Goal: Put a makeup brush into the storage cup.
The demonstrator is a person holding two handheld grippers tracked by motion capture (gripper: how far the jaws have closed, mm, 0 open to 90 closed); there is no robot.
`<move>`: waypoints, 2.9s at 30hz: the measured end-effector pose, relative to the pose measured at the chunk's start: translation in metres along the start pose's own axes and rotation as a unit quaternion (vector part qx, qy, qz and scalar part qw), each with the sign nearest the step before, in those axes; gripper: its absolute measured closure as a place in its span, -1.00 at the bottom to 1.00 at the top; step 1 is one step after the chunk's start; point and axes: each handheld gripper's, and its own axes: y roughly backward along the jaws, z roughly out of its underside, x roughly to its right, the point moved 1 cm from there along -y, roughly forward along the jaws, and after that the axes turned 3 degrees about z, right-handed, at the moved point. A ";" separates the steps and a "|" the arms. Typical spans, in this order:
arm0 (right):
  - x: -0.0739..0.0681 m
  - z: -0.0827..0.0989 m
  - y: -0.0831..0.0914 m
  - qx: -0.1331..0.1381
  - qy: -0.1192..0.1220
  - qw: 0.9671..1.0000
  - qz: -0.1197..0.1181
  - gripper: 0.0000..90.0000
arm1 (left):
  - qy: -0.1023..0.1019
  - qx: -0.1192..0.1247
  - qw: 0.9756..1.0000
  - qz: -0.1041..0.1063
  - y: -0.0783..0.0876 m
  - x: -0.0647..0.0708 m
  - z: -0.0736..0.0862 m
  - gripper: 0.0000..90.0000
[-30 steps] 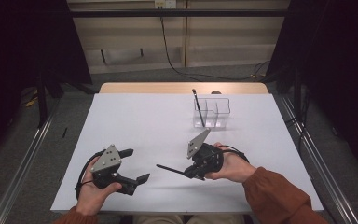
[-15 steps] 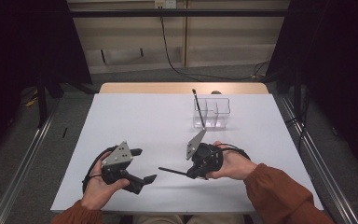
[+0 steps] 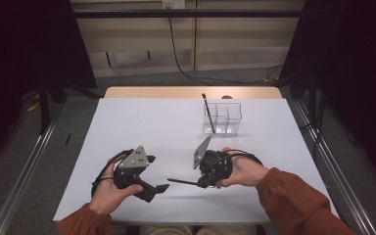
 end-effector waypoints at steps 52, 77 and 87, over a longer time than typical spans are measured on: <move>0.005 -0.016 -0.012 -0.030 0.036 0.999 -0.019 0.88 | -0.044 -0.189 0.976 0.104 -0.044 -0.005 -0.024 -0.06; 0.002 -0.017 -0.014 -0.027 0.041 0.999 -0.022 0.88 | -0.059 -0.210 0.966 0.139 -0.054 -0.005 -0.025 0.78; 0.005 -0.016 -0.014 -0.018 0.051 0.998 -0.014 0.85 | -0.069 -0.217 0.962 0.151 -0.059 -0.005 -0.023 0.87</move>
